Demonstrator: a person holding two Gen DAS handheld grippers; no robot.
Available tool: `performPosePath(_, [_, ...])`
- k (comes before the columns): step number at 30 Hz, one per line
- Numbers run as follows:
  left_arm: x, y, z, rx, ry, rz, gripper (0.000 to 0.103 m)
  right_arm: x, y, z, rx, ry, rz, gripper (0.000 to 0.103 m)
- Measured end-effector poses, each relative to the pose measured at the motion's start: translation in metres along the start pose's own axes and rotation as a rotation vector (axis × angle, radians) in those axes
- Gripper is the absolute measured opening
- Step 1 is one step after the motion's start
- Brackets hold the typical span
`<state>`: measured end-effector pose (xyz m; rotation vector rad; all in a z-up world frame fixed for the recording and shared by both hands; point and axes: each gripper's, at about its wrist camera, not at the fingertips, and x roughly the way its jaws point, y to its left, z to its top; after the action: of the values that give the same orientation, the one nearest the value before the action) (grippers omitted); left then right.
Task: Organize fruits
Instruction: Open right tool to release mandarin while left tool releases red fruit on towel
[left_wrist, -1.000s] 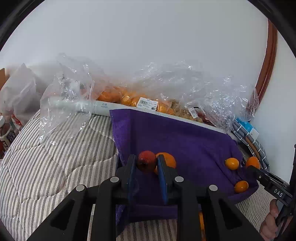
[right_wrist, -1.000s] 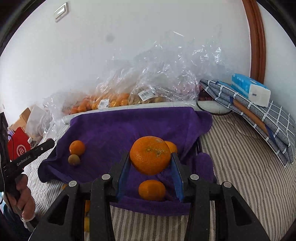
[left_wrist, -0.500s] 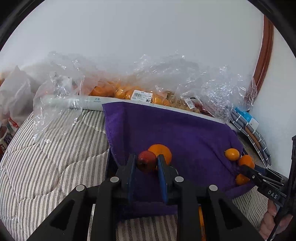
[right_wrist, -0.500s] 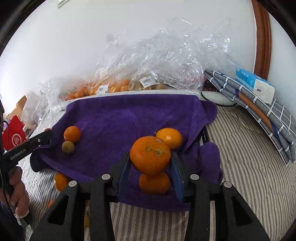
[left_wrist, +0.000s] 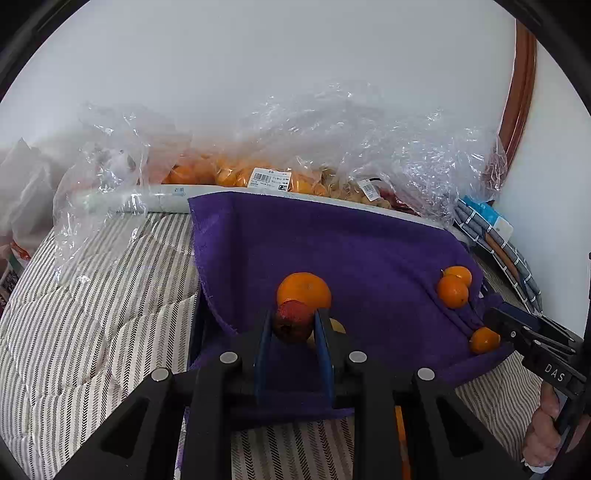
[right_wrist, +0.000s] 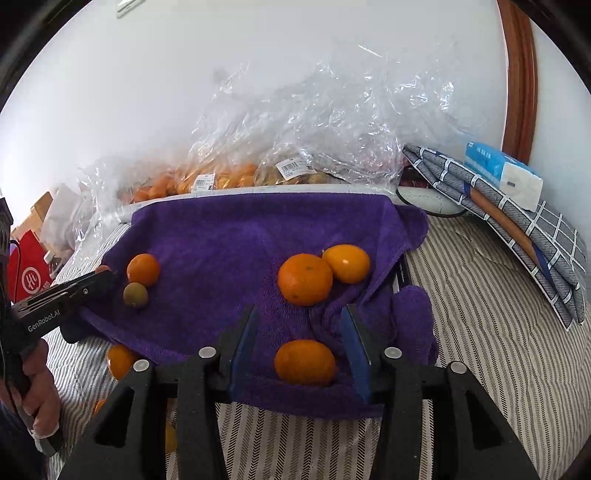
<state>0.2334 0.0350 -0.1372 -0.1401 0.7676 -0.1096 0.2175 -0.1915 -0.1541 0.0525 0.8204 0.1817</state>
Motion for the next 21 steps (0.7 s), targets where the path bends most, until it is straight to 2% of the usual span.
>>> performPosePath(4, [0.002, -0.001, -0.001, 0.004, 0.012, -0.01, 0.022, -0.005, -0.001, 0.0, 0.005, -0.019, -0.001, 0.055])
performPosePath(8, [0.006, -0.003, -0.001, 0.008, 0.027, -0.017, 0.023, -0.008, 0.001, -0.001, -0.004, -0.033, -0.006, 0.056])
performPosePath(10, [0.006, -0.003, -0.001, 0.007, 0.033, -0.023, 0.032, -0.011, 0.003, -0.001, -0.017, -0.043, -0.007, 0.056])
performPosePath(13, [0.004, -0.003, -0.001, 0.001, 0.023, -0.031, 0.039, -0.014, 0.007, -0.002, -0.031, -0.064, -0.015, 0.056])
performPosePath(18, [-0.002, -0.003, -0.002, -0.004, -0.008, -0.033, 0.041, -0.02, 0.007, -0.003, -0.023, -0.094, -0.026, 0.056])
performPosePath(21, [-0.007, -0.002, -0.003, -0.016, -0.032, -0.035, 0.041, -0.024, 0.002, -0.003, 0.012, -0.1, -0.001, 0.056])
